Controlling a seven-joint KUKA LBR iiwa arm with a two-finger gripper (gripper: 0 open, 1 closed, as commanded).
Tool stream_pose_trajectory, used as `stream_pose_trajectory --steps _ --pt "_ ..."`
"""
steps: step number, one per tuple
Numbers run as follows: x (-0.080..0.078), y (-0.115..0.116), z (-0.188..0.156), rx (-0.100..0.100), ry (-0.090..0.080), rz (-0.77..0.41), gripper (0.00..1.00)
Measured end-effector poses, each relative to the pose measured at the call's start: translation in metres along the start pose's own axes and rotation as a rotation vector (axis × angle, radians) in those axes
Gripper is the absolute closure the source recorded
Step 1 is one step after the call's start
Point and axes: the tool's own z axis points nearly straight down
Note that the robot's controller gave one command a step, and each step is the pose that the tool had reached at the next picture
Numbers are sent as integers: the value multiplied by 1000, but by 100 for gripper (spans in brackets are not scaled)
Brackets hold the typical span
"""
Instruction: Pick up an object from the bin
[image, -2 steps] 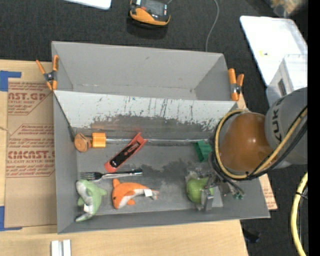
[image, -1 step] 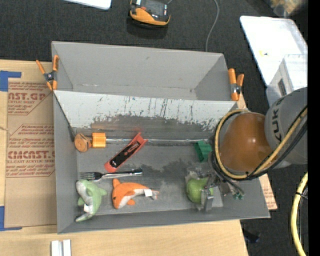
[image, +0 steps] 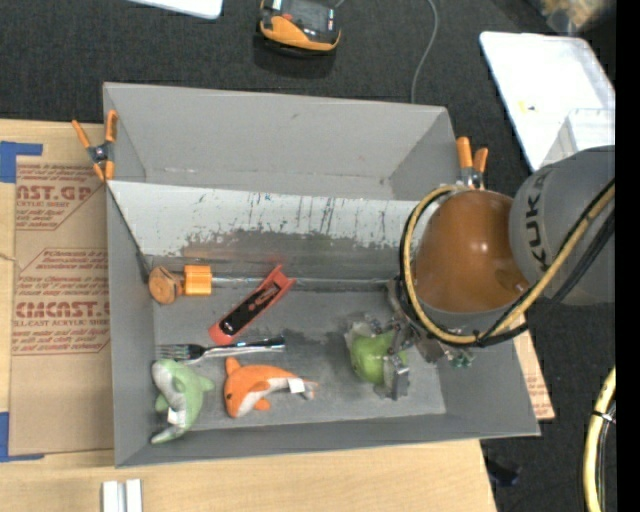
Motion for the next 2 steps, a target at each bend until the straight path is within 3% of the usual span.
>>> stream_pose_trajectory --steps 1,2 --pt "0 0 0 0 0 0 100" --pt "-1 -7 -72 -2 4 -5 100"
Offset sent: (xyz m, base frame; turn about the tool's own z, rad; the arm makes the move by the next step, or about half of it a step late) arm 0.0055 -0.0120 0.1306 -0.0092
